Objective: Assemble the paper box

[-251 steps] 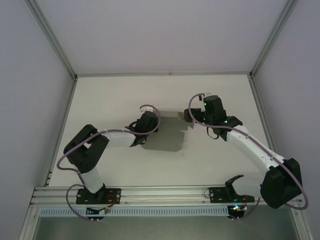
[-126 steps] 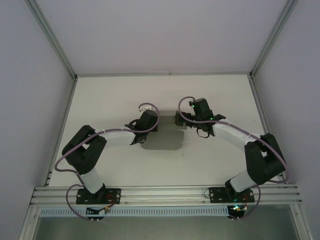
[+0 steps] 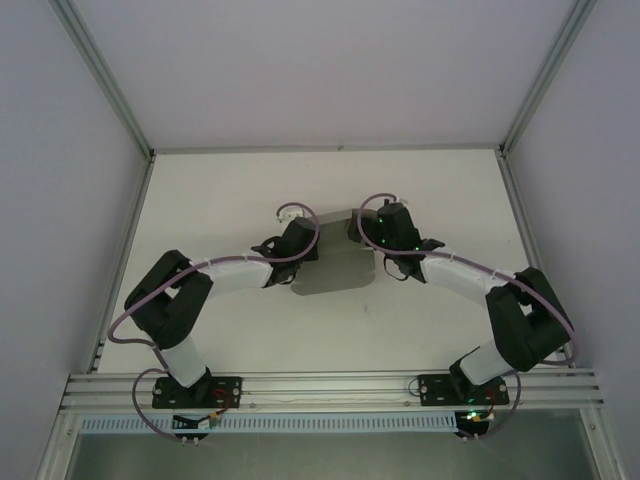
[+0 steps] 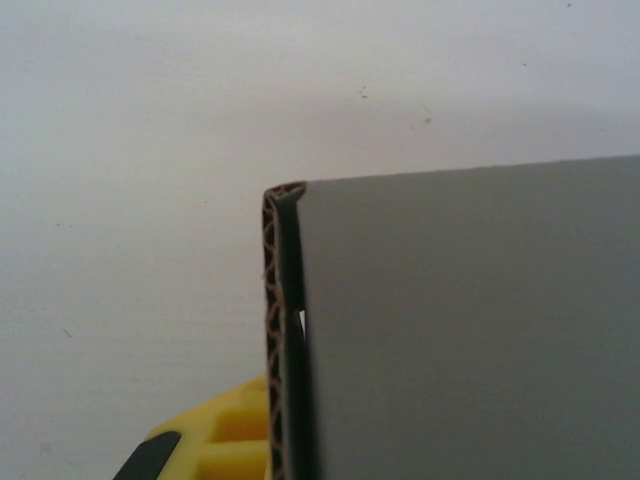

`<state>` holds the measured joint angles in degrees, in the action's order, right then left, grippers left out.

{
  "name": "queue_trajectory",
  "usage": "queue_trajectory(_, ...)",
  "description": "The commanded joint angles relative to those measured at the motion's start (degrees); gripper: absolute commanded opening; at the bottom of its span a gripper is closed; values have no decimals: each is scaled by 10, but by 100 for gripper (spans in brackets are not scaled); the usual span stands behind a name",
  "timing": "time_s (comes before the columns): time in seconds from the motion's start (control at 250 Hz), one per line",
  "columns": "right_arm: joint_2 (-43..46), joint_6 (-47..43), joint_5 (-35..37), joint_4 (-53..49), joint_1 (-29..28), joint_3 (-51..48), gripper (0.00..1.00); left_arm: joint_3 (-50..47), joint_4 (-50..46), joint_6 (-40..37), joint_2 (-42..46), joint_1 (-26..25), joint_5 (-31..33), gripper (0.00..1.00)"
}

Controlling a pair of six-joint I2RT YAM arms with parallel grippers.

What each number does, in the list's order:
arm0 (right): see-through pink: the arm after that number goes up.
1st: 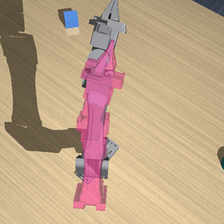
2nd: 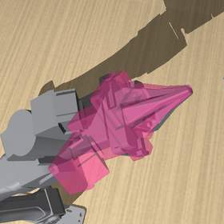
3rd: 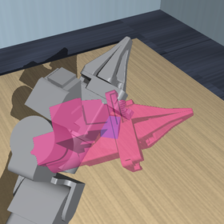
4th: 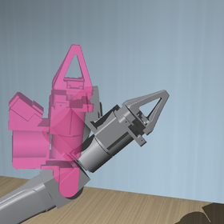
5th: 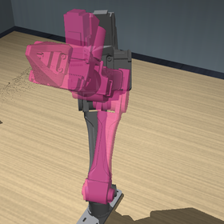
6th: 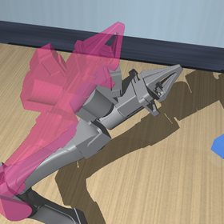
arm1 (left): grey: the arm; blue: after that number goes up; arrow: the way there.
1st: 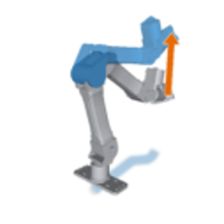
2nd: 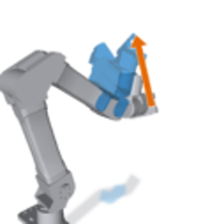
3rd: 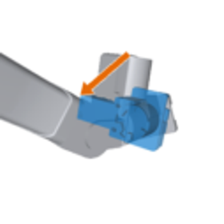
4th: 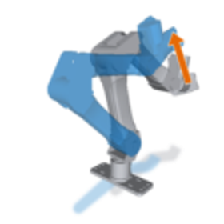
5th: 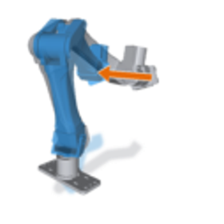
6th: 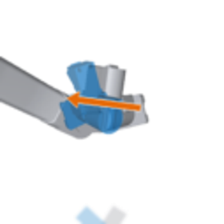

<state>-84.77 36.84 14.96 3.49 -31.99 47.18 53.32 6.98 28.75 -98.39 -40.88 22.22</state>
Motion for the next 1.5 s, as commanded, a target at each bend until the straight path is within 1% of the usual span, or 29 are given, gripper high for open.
queue_trajectory(0.0,52,-12,40,-39,-5,-8,100,15,-30,-5,28,-17,12,0)
queue_trajectory(0.172,87,-33,80,-181,5,-2,100,21,-56,-25,61,-17,40,0)
queue_trajectory(0.256,90,-51,71,-219,15,-2,100,25,-70,-39,74,-17,59,0)
queue_trajectory(0.367,78,-36,74,-268,40,8,100,27,-76,-61,91,-17,52,0)
queue_trajectory(0.455,73,-47,59,-262,54,6,100,34,-95,-81,98,-17,43,0)
queue_trajectory(0.543,69,-68,36,-248,55,7,100,45,-126,-74,102,-17,45,0)
queue_trajectory(0.639,66,-81,1,-228,55,5,100,44,-130,-71,102,-17,45,0)
queue_trajectory(0.775,77,-107,-94,-167,55,-7,100,47,-126,-81,97,-17,27,0)
queue_trajectory(0.834,85,-116,-114,-142,56,-10,100,45,-120,-98,95,-17,10,0)
queue_trajectory(0.926,95,-139,-149,-113,56,-11,100,48,-124,-110,89,-17,9,0)
queue_trajectory(1.038,88,-169,-226,-94,56,-6,100,54,-128,-109,80,-17,-5,0)
queue_trajectory(1.066,84,-171,-229,-99,55,-3,100,55,-127,-104,79,-17,-4,0)
queue_trajectory(1.114,79,-172,-214,-113,56,0,100,55,-127,-103,77,-16,-5,0)
queue_trajectory(1.166,79,-179,-179,-138,56,0,100,50,-122,-103,81,-13,-7,0)
queue_trajectory(1.206,82,-175,-145,-165,58,0,100,45,-116,-103,85,-7,-26,0)
queue_trajectory(1.238,85,-176,-134,-185,62,-1,100,40,-110,-102,91,3,-51,0)
queue_trajectory(1.29,94,-181,-137,-208,71,-4,100,24,-92,-109,103,18,-102,0)
queue_trajectory(1.321,102,-185,-139,-214,74,-10,99,16,-79,-121,111,29,-142,0)
queue_trajectory(1.389,121,-192,-144,-215,78,-21,98,0,-65,-157,127,40,-205,0)
queue_trajectory(1.493,149,-209,-160,-217,93,-32,96,-2,-84,-225,139,44,-245,0)
